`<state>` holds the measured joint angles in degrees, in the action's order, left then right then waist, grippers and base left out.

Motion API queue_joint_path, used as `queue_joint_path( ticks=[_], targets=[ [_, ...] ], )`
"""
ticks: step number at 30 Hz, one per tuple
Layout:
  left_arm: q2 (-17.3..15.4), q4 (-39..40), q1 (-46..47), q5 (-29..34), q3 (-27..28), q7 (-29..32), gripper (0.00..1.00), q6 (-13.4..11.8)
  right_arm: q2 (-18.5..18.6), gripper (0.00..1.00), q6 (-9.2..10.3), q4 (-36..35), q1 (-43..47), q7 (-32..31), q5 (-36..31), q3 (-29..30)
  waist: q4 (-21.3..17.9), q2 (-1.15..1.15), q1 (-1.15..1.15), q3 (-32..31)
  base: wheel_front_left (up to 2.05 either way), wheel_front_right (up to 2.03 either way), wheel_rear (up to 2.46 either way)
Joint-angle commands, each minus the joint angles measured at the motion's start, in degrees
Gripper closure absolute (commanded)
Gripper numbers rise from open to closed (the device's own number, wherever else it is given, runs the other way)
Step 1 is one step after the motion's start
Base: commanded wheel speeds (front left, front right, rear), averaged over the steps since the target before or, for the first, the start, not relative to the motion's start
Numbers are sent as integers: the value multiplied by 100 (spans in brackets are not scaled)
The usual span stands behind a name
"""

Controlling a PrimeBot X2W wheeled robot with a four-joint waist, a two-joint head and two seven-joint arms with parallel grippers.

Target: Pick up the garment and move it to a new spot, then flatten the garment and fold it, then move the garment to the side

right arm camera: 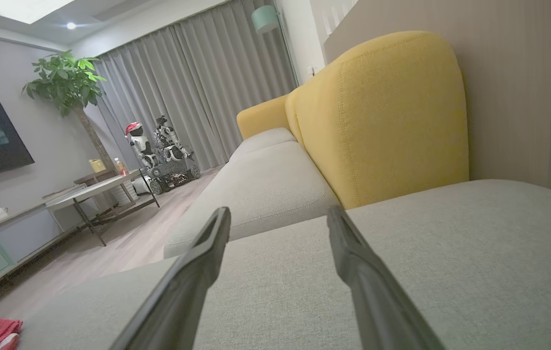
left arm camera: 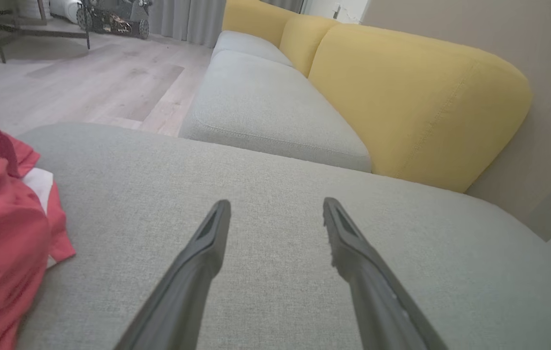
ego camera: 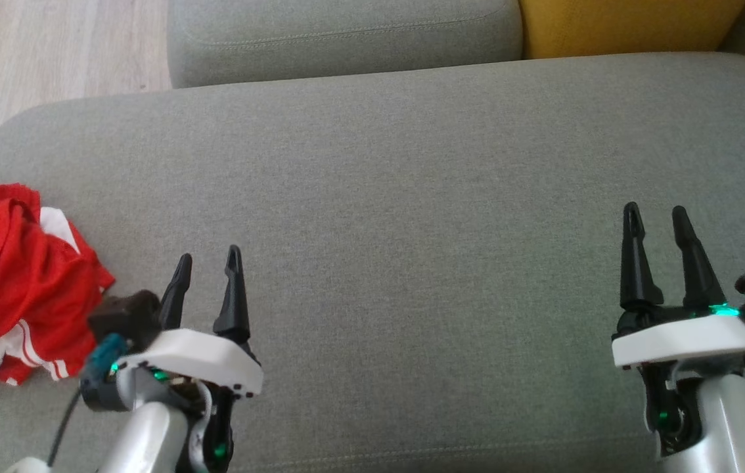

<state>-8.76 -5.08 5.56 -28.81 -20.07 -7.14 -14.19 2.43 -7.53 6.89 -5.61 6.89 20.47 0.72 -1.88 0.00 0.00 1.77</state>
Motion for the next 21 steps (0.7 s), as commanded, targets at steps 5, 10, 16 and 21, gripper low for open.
queue_joint_path(
  ticks=[5, 10, 16, 21],
  targets=[
    [-330, 237, 517, 510, -337, -155, 0, -460, 35, 0, 3, -244, -376, 174, -564, -151, -8, 0, 0, -12, 0, 0, 0],
    [-526, 182, 655, 867, -751, -239, 0, -808, 36, 0, 3, -157, -388, 258, -959, -238, -10, 0, 0, -25, 0, 0, 0],
    [-733, 149, 793, 1218, -1132, -323, 0, -1160, 37, 0, 3, -80, -432, 343, -1416, -303, -14, 0, 0, -34, 0, 0, 0],
    [-865, 179, 942, 1523, -1491, -407, 0, -1501, 39, 0, 3, -76, -479, 427, -1687, -338, -13, 0, 0, -30, 0, 0, 0]
  ],
)
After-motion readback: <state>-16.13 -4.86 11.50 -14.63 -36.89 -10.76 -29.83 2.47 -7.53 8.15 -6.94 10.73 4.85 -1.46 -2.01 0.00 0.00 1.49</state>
